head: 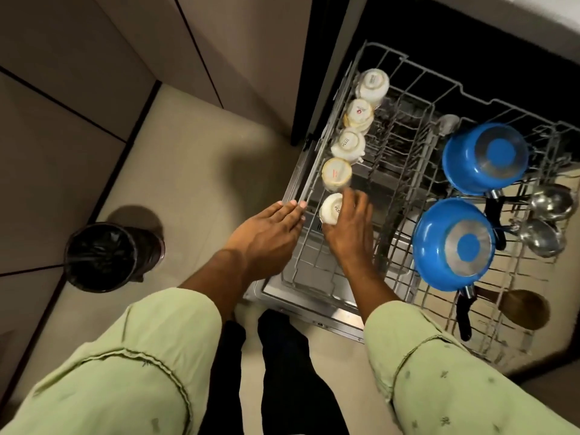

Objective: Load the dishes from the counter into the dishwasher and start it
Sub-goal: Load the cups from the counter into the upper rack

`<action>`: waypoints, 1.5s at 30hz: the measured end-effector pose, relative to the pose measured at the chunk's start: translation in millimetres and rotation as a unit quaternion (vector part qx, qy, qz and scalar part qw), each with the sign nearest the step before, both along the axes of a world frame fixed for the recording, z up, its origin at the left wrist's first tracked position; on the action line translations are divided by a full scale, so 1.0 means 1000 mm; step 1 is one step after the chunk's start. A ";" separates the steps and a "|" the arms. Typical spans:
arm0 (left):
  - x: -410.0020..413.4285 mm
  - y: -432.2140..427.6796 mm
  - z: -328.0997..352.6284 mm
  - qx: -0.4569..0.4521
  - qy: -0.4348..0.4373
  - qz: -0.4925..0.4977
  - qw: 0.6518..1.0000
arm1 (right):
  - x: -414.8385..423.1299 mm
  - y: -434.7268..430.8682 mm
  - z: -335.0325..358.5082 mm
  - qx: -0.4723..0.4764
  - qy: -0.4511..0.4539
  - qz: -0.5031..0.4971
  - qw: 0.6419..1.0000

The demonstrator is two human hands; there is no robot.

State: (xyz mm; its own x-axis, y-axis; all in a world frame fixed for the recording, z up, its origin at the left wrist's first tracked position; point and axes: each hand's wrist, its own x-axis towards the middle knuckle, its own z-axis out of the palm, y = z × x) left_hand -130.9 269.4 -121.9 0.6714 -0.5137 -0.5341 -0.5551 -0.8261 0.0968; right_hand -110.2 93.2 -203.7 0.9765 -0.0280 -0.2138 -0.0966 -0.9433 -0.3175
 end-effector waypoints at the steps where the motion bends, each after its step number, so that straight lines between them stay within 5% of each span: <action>1: 0.001 -0.001 0.000 0.000 0.004 0.003 1.000 | 0.001 0.001 -0.004 -0.005 0.000 0.011 1.000; 19: 0.006 -0.005 -0.004 0.004 0.034 0.051 0.998 | -0.004 0.009 -0.028 0.018 -0.015 -0.004 1.000; 25: 0.007 -0.010 0.002 0.011 0.057 0.079 0.995 | -0.025 -0.010 -0.014 0.036 0.043 -0.079 0.995; 33: 0.001 -0.012 0.011 0.027 0.061 0.075 0.995 | -0.046 -0.008 0.022 0.032 0.106 -0.046 0.993; 45: -0.038 0.055 0.068 -0.066 -0.001 0.300 0.952 | -0.045 0.072 0.113 0.121 0.012 0.059 0.991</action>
State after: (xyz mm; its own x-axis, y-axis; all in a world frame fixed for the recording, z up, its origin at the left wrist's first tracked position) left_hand -168.5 324.8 -53.5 0.8662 -0.0994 -0.4897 0.0127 -0.9753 0.2205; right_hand -155.2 165.6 -91.1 0.9643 0.1413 -0.2241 -0.0006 -0.8447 -0.5352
